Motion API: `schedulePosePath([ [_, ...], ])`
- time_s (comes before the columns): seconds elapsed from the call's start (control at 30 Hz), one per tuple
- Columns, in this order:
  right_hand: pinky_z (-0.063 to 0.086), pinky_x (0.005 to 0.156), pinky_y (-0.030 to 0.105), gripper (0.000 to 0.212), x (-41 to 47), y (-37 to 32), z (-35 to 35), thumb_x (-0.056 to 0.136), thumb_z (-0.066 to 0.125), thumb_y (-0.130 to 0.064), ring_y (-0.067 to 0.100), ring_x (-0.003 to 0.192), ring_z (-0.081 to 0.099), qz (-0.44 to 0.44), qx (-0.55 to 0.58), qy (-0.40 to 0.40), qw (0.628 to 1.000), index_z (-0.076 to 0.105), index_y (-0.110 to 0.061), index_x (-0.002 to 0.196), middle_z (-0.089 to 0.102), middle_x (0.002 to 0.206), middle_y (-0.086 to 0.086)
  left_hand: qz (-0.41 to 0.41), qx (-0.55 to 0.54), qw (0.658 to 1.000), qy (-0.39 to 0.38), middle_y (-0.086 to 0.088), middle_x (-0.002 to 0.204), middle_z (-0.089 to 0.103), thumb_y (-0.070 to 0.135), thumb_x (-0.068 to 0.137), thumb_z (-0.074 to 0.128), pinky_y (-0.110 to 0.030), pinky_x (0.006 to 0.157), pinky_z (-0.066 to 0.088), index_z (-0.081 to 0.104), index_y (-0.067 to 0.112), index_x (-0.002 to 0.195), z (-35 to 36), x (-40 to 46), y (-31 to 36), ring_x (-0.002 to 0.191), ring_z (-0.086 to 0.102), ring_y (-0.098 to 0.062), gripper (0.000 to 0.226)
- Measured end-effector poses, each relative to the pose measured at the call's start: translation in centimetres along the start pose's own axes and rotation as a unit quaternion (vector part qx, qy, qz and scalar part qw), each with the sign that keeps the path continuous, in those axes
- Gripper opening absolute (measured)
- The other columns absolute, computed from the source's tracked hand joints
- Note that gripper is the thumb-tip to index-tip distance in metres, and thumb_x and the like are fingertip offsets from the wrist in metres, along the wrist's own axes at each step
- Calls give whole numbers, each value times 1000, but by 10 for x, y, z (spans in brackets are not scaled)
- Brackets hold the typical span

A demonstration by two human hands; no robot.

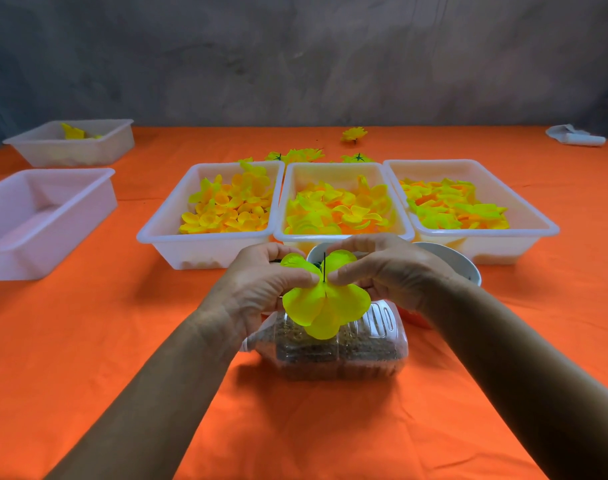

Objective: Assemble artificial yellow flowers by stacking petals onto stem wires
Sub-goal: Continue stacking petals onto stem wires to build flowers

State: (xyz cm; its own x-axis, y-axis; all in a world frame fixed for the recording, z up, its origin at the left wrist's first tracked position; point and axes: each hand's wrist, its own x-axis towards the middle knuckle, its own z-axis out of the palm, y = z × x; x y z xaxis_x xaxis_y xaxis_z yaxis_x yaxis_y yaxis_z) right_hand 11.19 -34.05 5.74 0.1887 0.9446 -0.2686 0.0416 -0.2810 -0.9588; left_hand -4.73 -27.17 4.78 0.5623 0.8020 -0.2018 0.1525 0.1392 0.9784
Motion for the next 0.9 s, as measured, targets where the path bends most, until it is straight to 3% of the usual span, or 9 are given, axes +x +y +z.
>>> schedulePosePath([
  [0.13, 52, 62, 29, 34, -1, 0, 0, 73, 71, 5, 22, 65, 60, 2, -13, -2, 1000, 67, -14, 101, 64, 81, 15, -7, 24, 1000, -6, -19, 92, 67, -3, 73, 71, -48, 80, 48, 62, 4, 110, -3, 3, 3, 78, 63, -30, 38],
  [0.2, 52, 55, 25, 33, -1, 1, 0, 73, 71, 6, 17, 56, 59, 2, -15, 1, 1000, 67, -15, 99, 64, 71, 10, -11, 33, 999, -13, -17, 92, 67, -3, 73, 72, -48, 78, 50, 64, 5, 106, -4, 5, 1, 77, 64, -29, 36],
  [0.33, 51, 47, 21, 31, -1, 4, 1, 72, 71, 7, 10, 46, 58, 7, -24, 11, 1000, 66, -19, 88, 62, 59, 3, -15, 46, 999, -17, -9, 90, 69, -2, 71, 74, -33, 65, 56, 65, 11, 100, -4, 7, -3, 70, 68, -19, 32],
  [0.53, 48, 46, 19, 29, 0, 5, 0, 73, 71, 4, 7, 42, 54, 12, -36, 11, 999, 66, -19, 88, 59, 50, -3, -14, 55, 998, -14, -15, 95, 68, -2, 71, 74, -56, 84, 50, 64, 7, 108, -4, 7, -2, 78, 65, -26, 39],
  [0.73, 46, 44, 17, 26, -1, 3, 0, 73, 72, 2, 6, 44, 56, 10, -42, 19, 999, 66, -20, 86, 63, 62, 0, -8, 59, 998, -22, -11, 96, 70, 2, 71, 75, -43, 79, 54, 64, 11, 104, -5, 10, -5, 82, 67, -23, 36],
  [0.9, 46, 46, 17, 29, 0, 6, 0, 74, 72, 0, 6, 43, 54, 22, -51, 28, 998, 65, -21, 93, 61, 52, -5, -12, 39, 999, -24, -4, 83, 69, -3, 72, 74, -26, 56, 56, 63, 16, 91, -4, 11, -9, 63, 67, -11, 29],
])
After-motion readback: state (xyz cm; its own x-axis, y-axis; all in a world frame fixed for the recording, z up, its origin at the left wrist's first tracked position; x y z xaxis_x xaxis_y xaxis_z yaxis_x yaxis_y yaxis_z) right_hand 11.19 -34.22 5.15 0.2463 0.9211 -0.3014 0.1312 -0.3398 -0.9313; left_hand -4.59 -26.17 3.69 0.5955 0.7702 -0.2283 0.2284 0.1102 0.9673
